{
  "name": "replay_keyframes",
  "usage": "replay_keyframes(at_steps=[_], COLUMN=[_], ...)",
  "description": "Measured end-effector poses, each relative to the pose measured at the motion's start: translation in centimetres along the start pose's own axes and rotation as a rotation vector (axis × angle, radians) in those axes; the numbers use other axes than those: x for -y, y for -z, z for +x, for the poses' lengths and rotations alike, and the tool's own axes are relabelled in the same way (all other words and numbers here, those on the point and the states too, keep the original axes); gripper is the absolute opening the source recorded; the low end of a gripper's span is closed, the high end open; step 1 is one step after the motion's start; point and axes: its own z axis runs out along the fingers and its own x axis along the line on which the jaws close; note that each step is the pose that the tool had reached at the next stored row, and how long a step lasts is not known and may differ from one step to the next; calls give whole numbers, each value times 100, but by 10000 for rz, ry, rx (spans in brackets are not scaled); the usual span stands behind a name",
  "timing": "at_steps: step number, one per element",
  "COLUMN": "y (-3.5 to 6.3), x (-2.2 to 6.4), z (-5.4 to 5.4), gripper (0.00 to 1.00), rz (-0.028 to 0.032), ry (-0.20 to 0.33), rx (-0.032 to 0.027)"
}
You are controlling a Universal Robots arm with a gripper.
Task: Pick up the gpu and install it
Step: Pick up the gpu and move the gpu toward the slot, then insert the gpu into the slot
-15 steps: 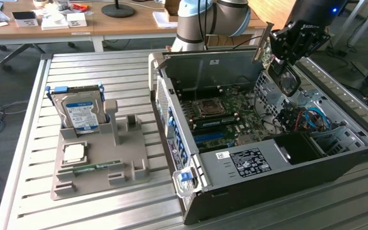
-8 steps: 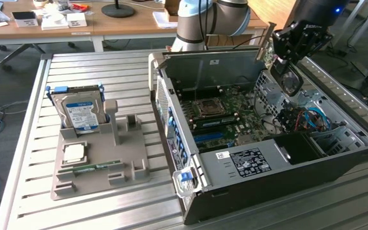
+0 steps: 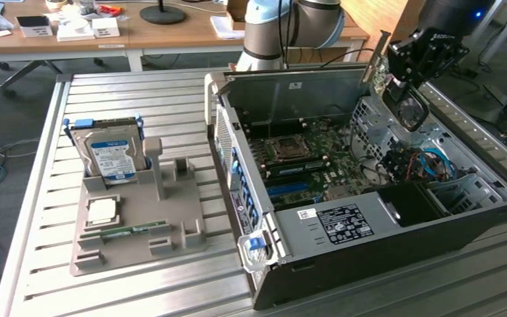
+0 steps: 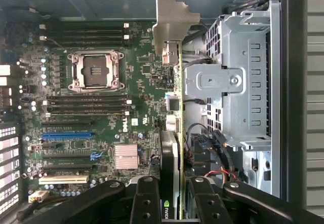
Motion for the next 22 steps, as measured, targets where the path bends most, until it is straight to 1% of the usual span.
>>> replay_keyframes(at_steps=[18,22], y=[0,0], x=[0,0], z=[0,2], gripper=[27,27], rz=[0,-5], ry=[12,253], rx=[0,-13])
